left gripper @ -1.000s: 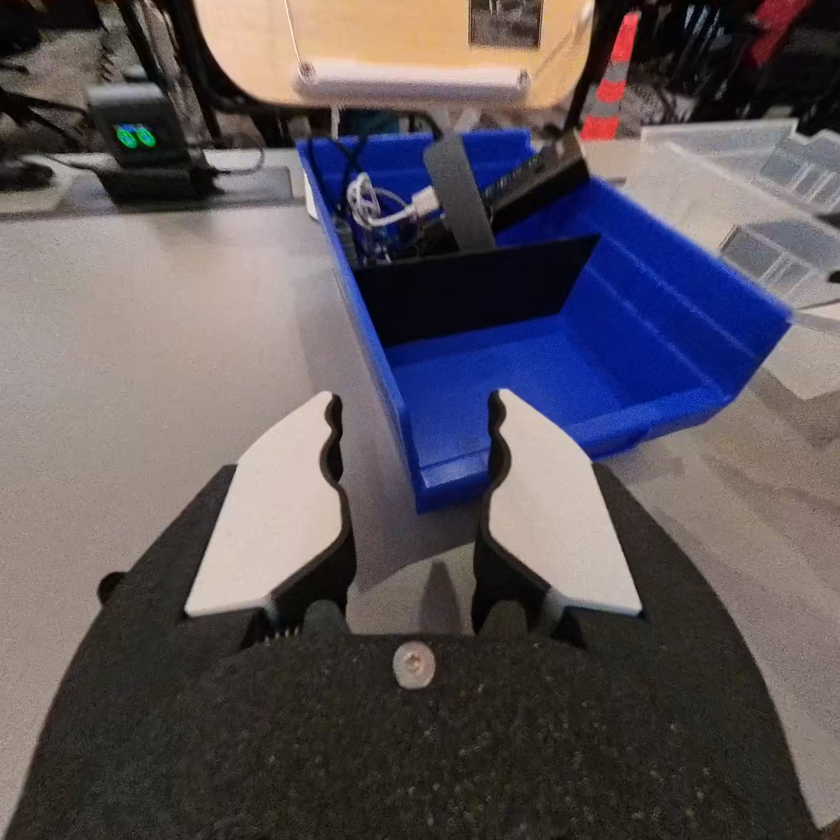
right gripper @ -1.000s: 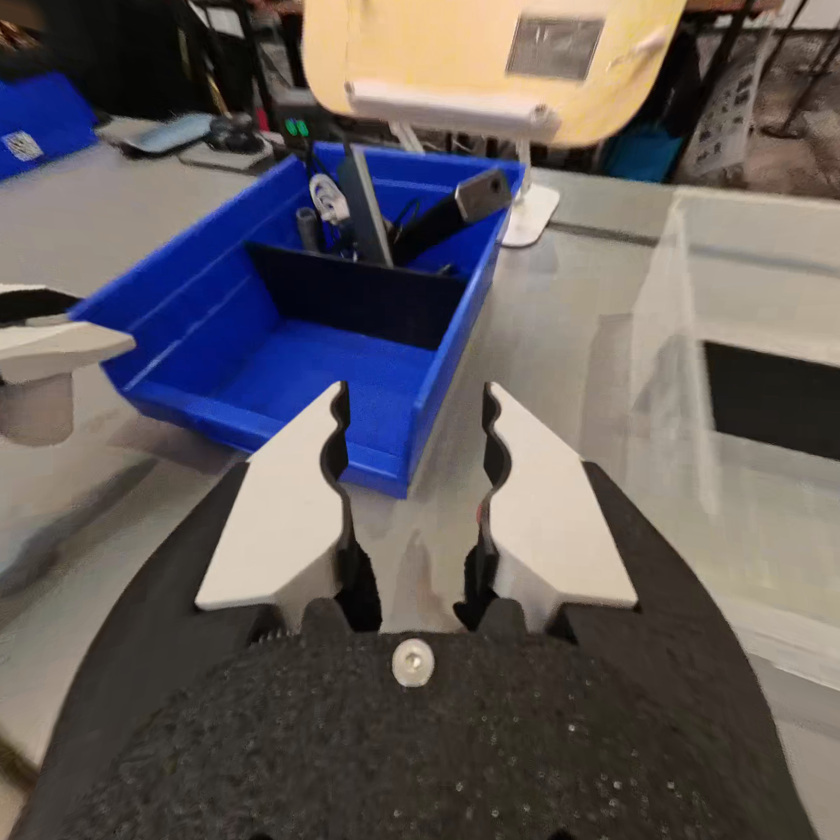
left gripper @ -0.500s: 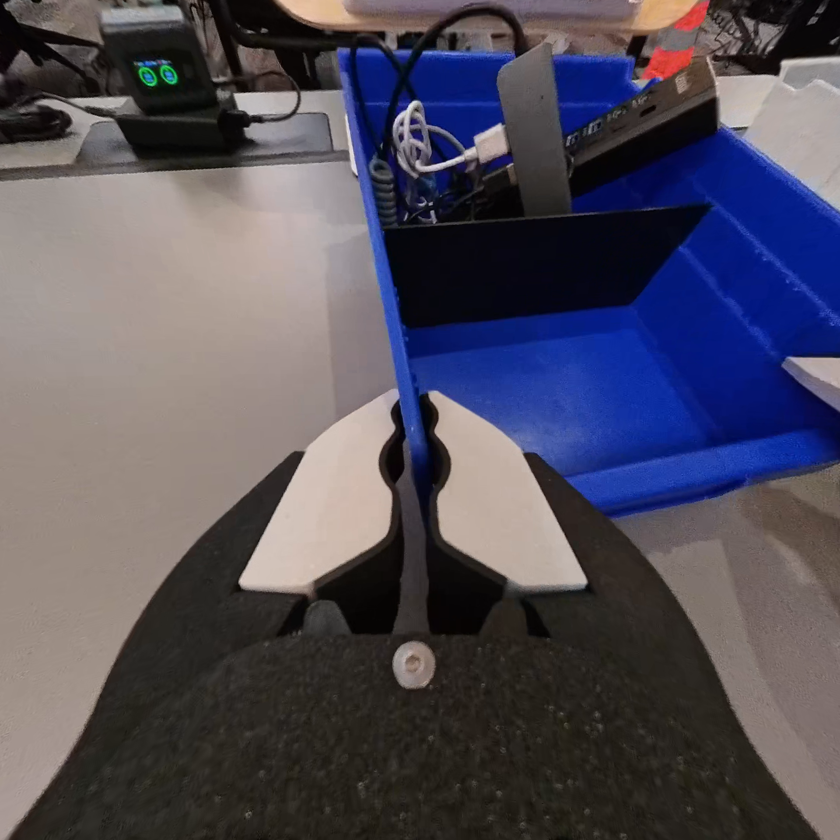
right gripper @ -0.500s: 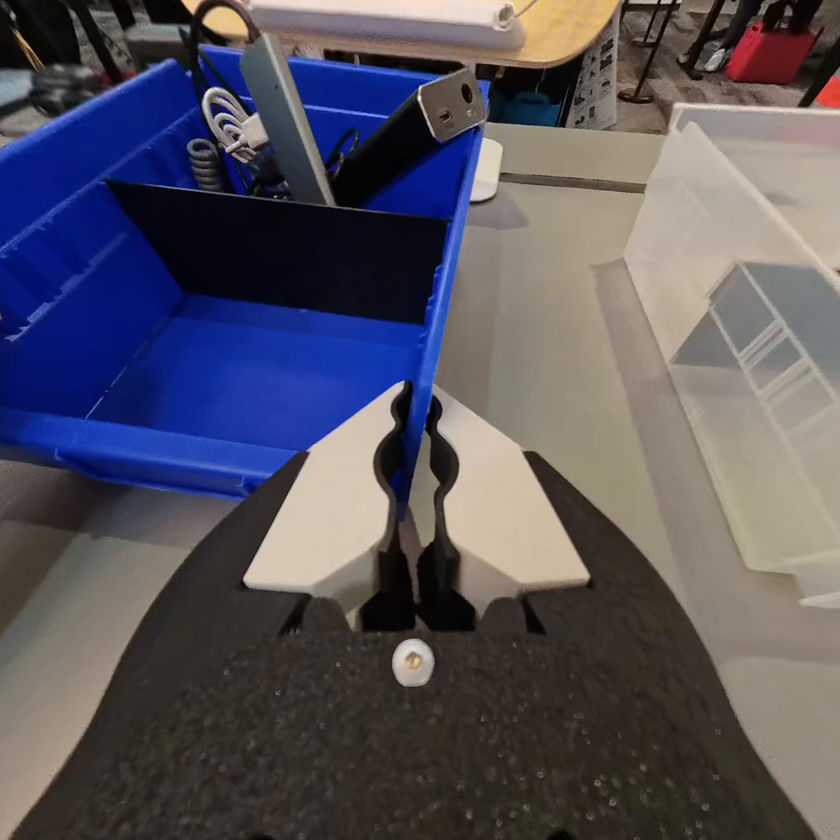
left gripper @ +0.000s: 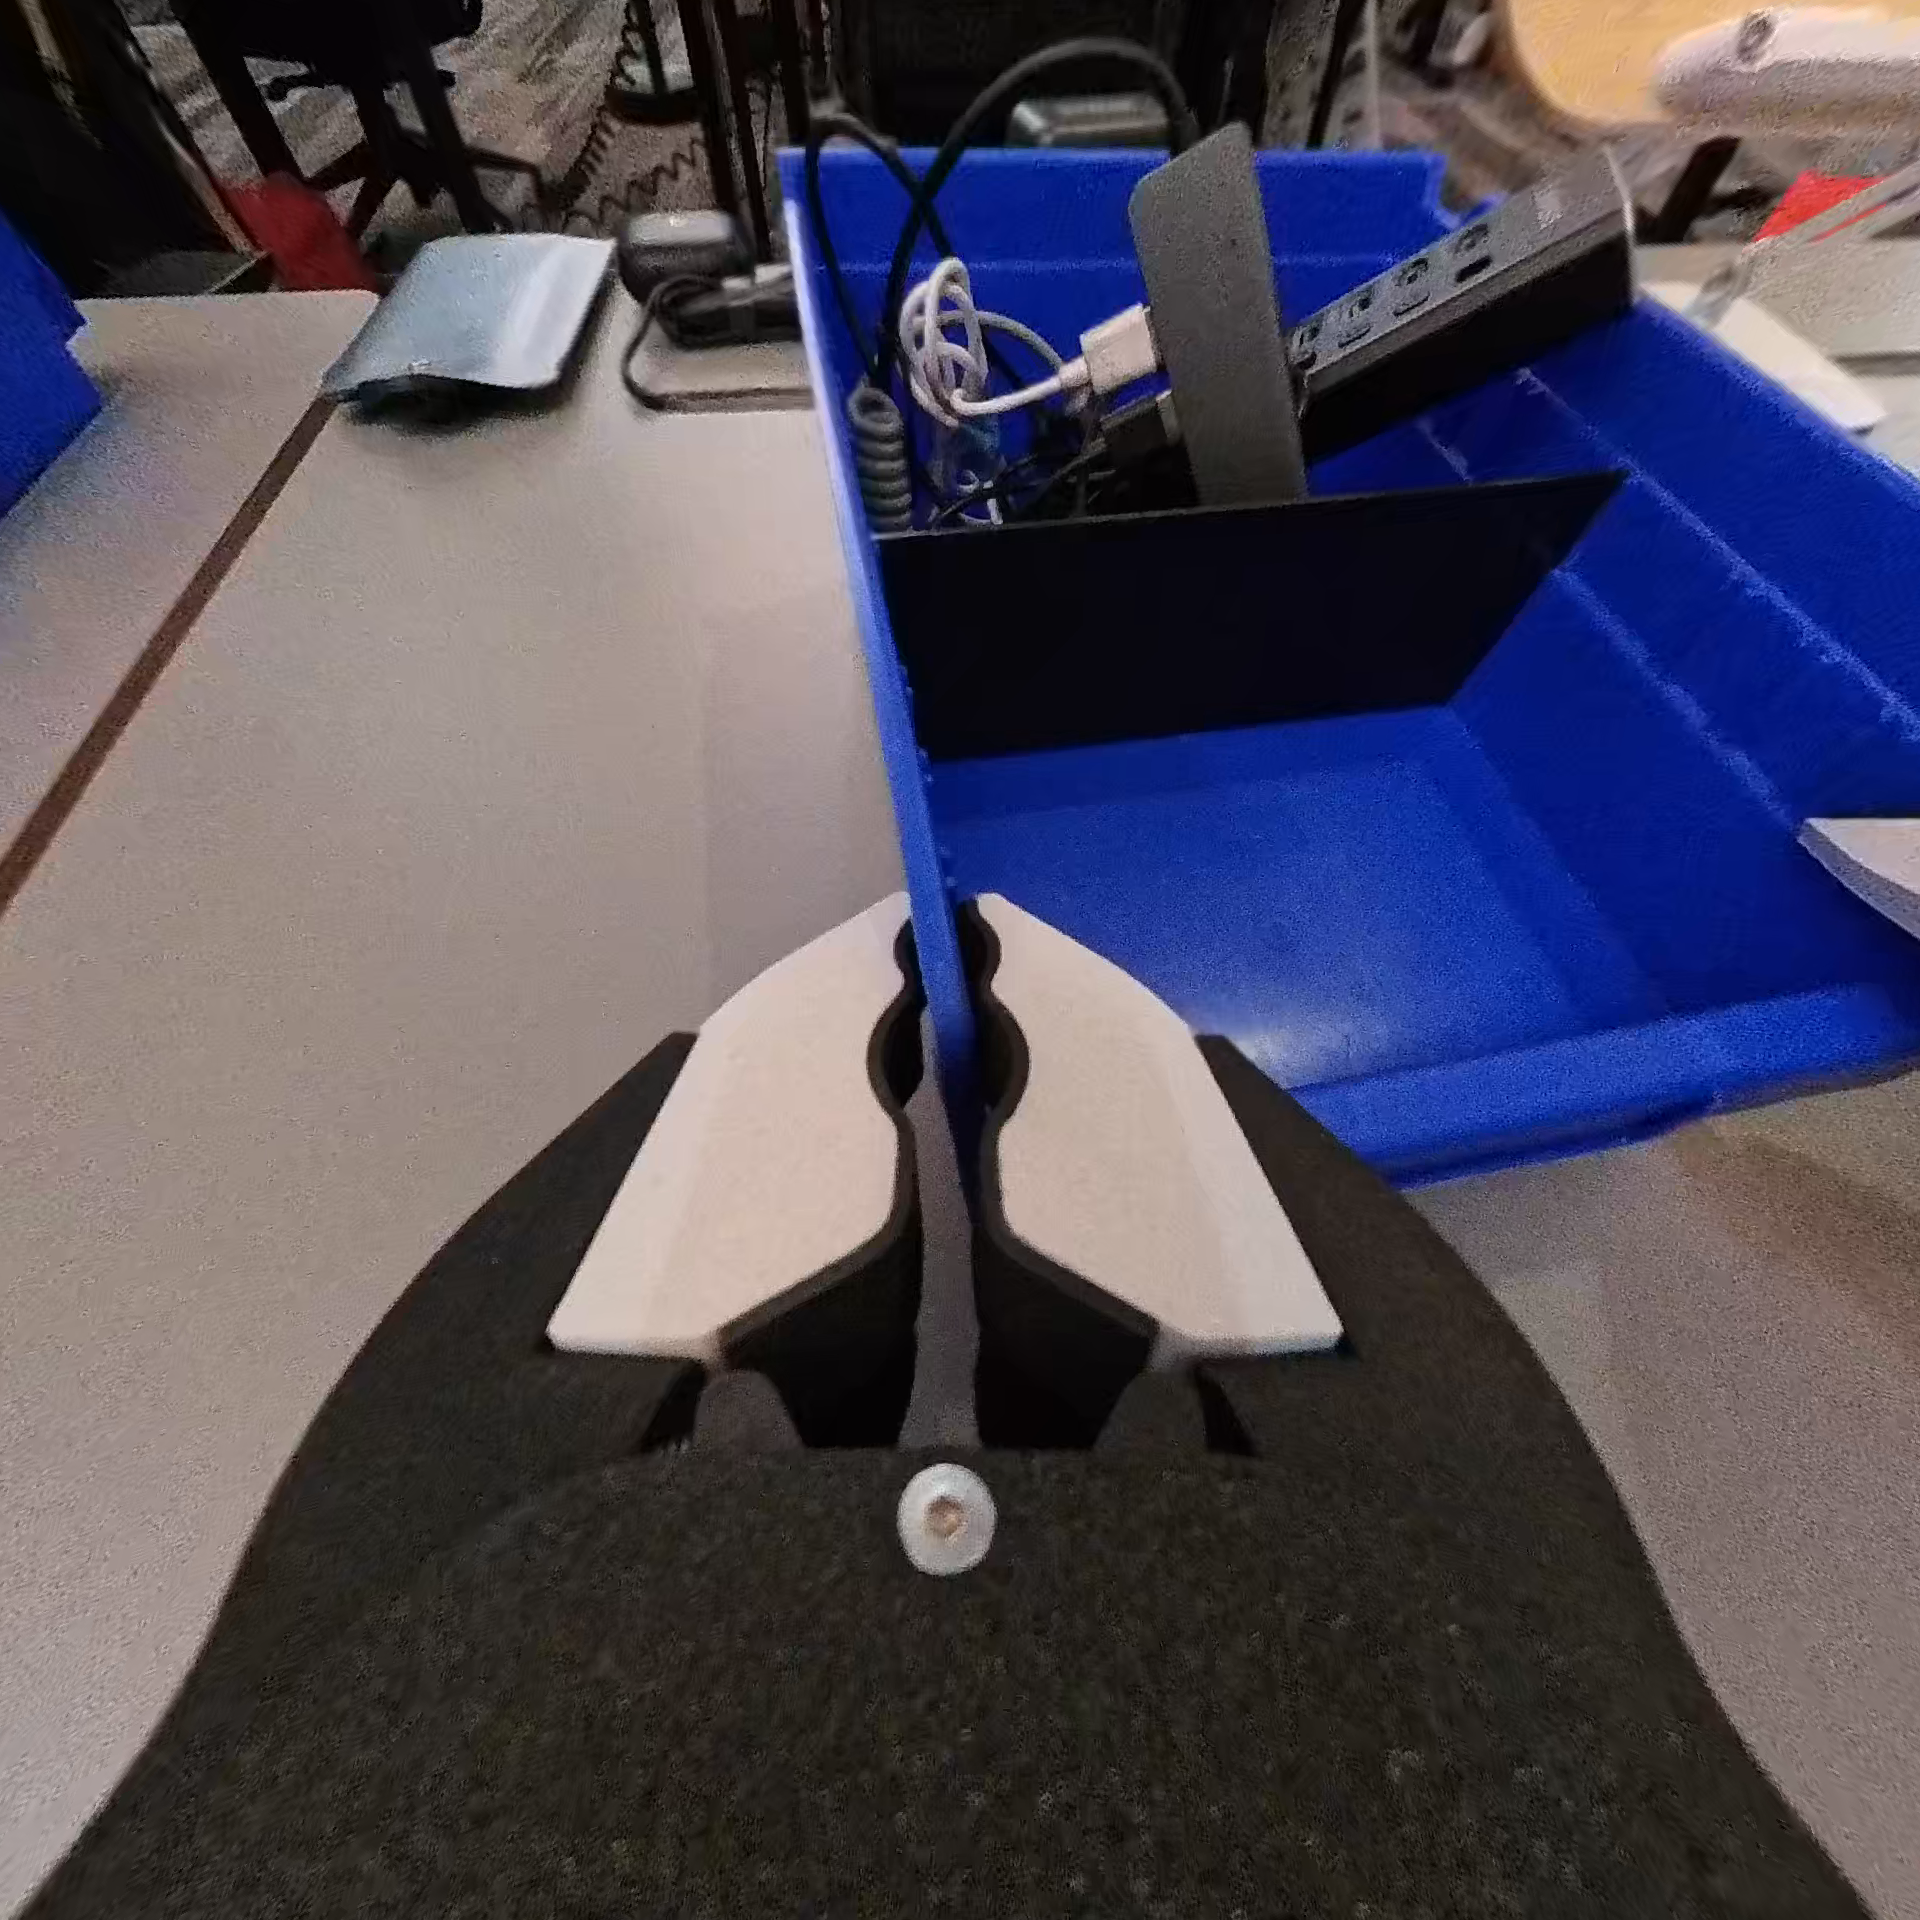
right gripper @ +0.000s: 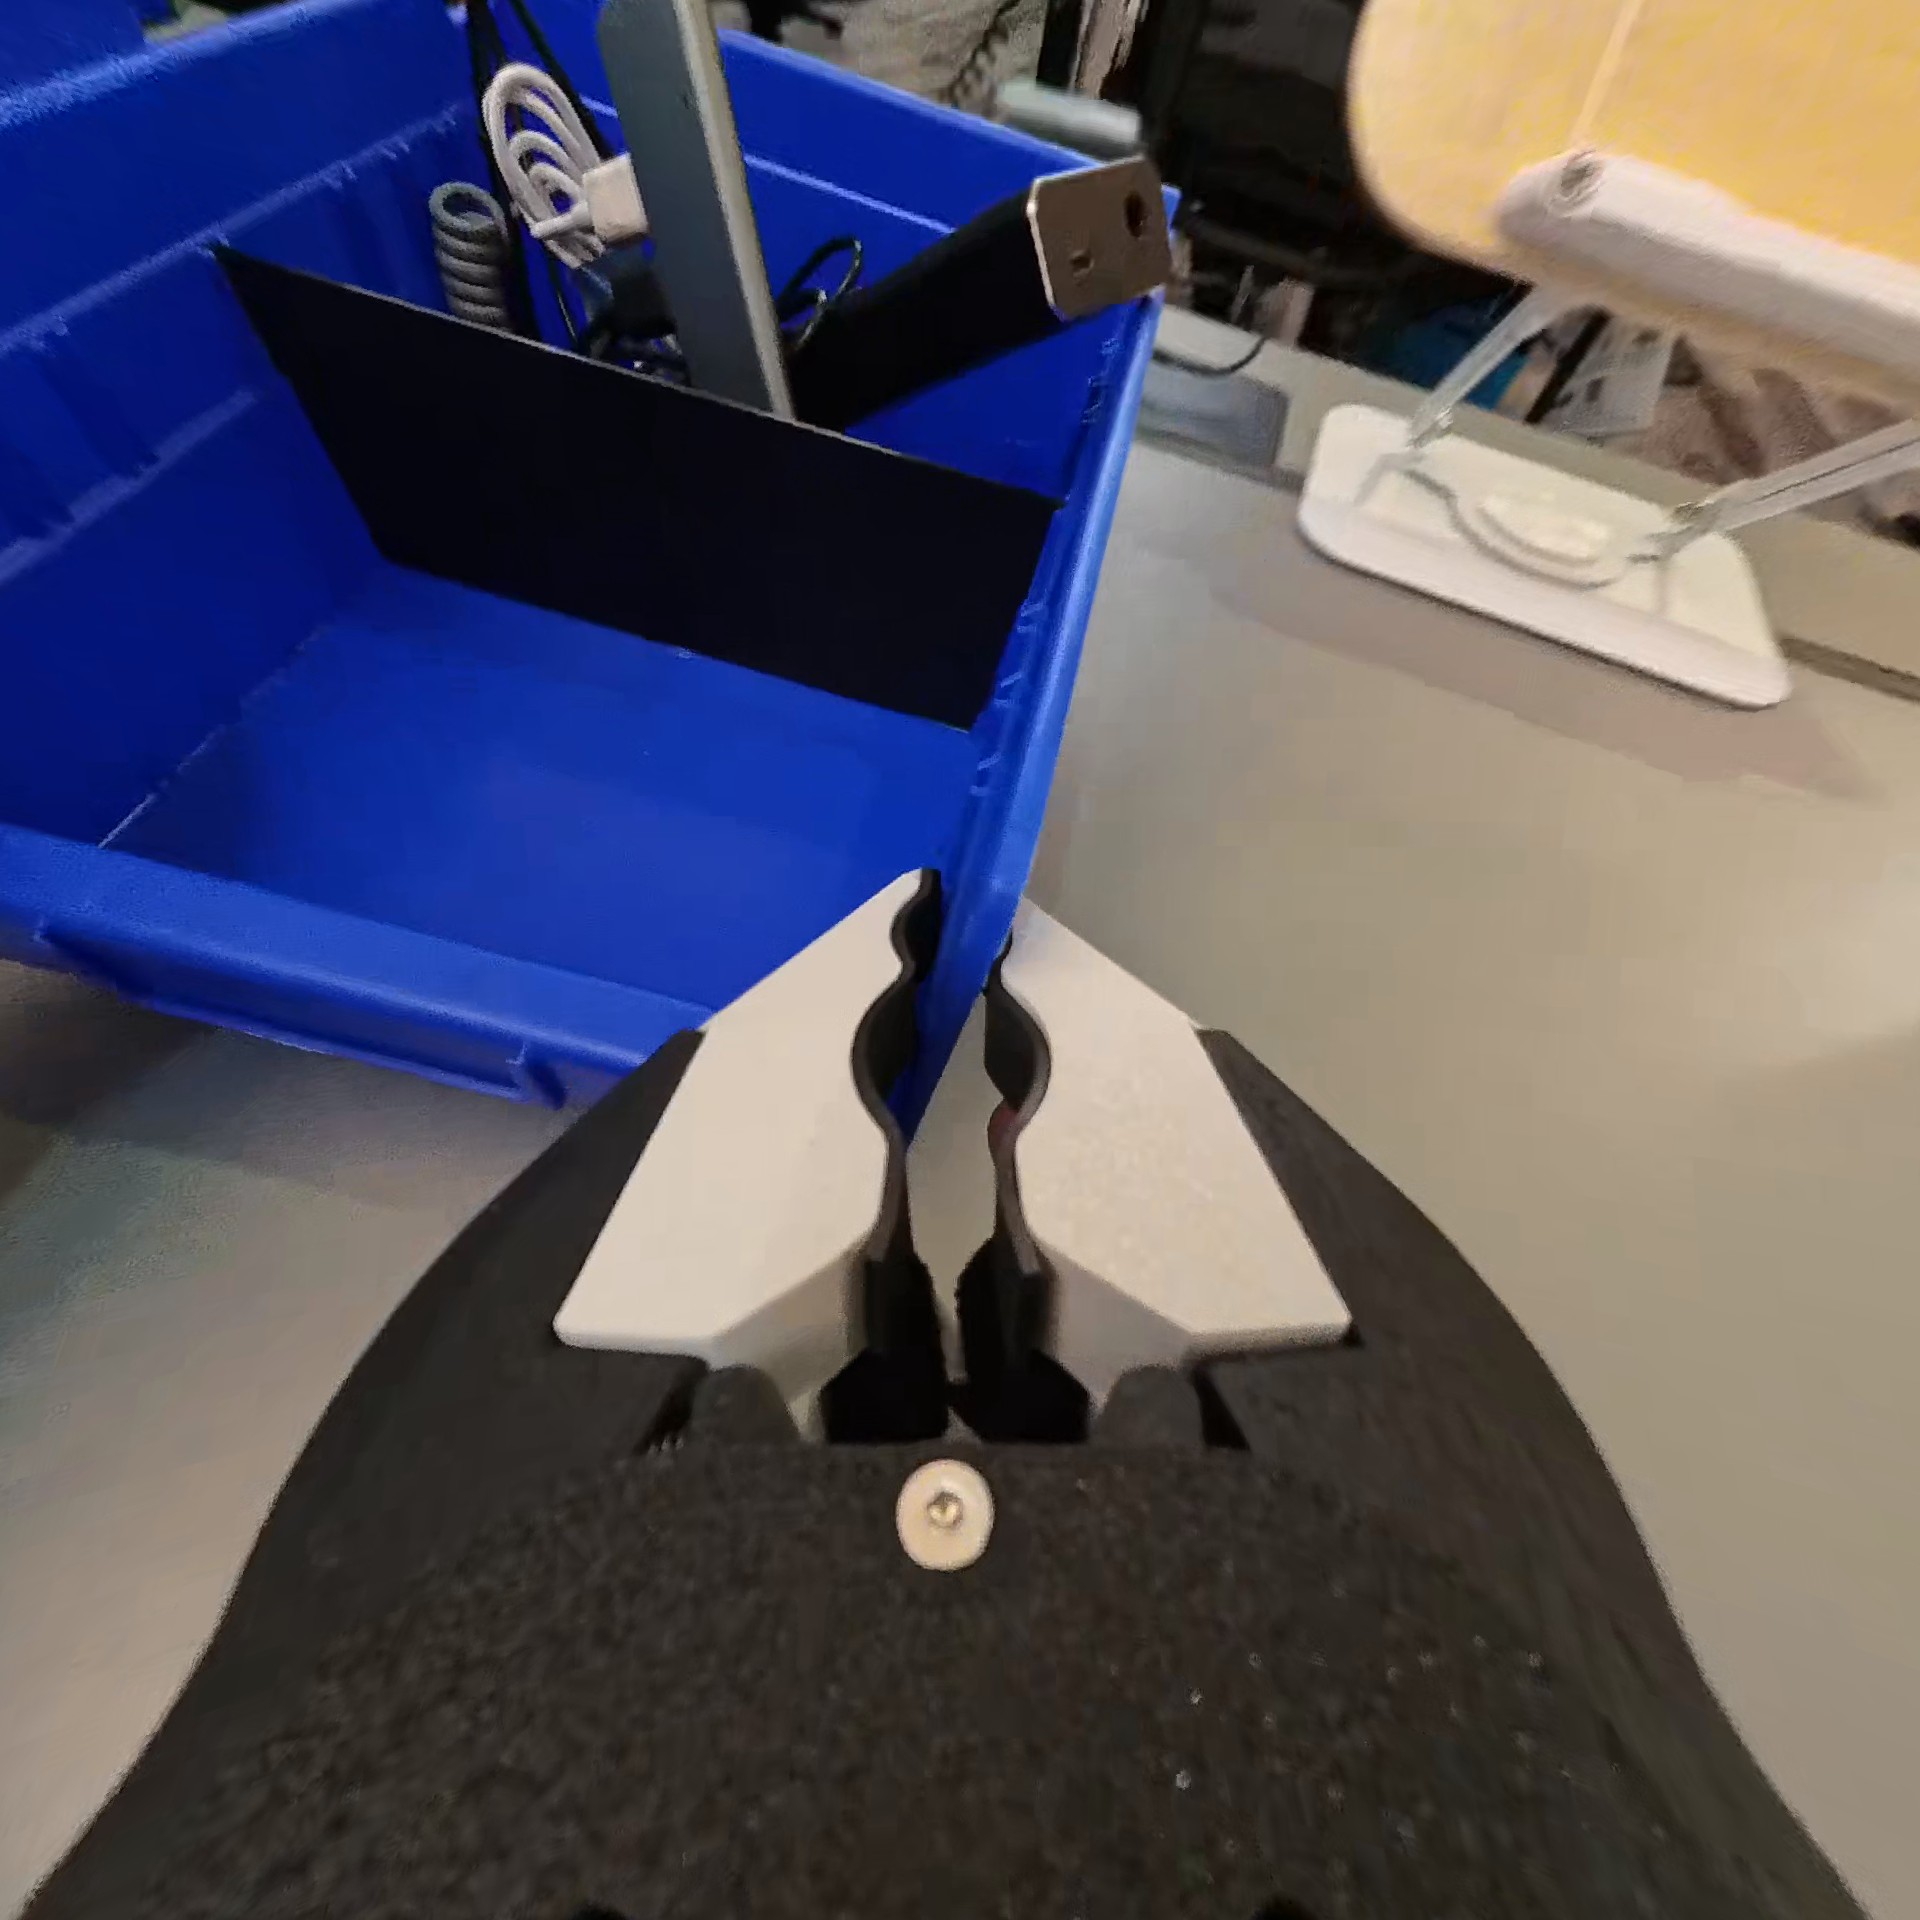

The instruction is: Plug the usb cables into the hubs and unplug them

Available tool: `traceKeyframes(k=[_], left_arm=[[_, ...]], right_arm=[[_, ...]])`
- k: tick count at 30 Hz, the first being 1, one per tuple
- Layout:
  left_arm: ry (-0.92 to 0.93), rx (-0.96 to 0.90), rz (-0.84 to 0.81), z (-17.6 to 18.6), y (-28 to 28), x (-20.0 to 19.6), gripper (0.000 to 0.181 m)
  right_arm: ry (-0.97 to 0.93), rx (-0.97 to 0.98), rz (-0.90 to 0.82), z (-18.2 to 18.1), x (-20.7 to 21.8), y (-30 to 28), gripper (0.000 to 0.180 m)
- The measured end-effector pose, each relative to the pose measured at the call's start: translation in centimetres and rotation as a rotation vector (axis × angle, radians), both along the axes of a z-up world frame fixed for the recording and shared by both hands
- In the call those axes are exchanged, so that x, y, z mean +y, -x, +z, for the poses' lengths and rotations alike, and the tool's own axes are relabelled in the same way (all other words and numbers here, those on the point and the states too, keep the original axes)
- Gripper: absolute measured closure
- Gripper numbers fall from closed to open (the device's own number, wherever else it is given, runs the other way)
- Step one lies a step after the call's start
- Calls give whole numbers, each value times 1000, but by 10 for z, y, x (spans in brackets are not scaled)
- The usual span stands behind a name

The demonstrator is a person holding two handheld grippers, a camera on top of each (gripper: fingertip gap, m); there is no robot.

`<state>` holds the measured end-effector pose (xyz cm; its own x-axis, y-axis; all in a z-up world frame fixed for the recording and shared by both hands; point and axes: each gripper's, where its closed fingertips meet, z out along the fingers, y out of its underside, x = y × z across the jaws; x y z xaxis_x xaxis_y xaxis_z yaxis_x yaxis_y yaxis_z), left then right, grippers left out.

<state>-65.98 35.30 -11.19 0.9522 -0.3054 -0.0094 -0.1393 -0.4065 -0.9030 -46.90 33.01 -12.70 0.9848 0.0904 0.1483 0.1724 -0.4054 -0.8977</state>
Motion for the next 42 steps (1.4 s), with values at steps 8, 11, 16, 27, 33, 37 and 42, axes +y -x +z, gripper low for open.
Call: traceKeyframes(k=[8, 11, 16, 27, 33, 37, 42], left_arm=[[26, -95, 66, -9, 22, 11, 177], [-3, -155, 130, -7, 32, 12, 172], [-107, -192, 264, 28, 58, -12, 142], [-48, -282, 136, 26, -63, -85, 145], [-61, -110, 44, 5, -102, -96, 152], [13, -152, -2, -9, -109, -82, 152], [7, -206, -42, -9, -120, -73, 151]], right_arm=[[28, 164, 70, -8, 0, 26, 168], [145, 259, 321, -2, -24, 44, 150], [245, 313, 707, 21, -105, 19, 134], [-84, 436, 255, 44, -149, -290, 131], [-134, 319, -114, 21, -172, -437, 127], [-89, 298, -234, 3, -170, -489, 129], [-124, 461, -204, 7, -162, -473, 139]])
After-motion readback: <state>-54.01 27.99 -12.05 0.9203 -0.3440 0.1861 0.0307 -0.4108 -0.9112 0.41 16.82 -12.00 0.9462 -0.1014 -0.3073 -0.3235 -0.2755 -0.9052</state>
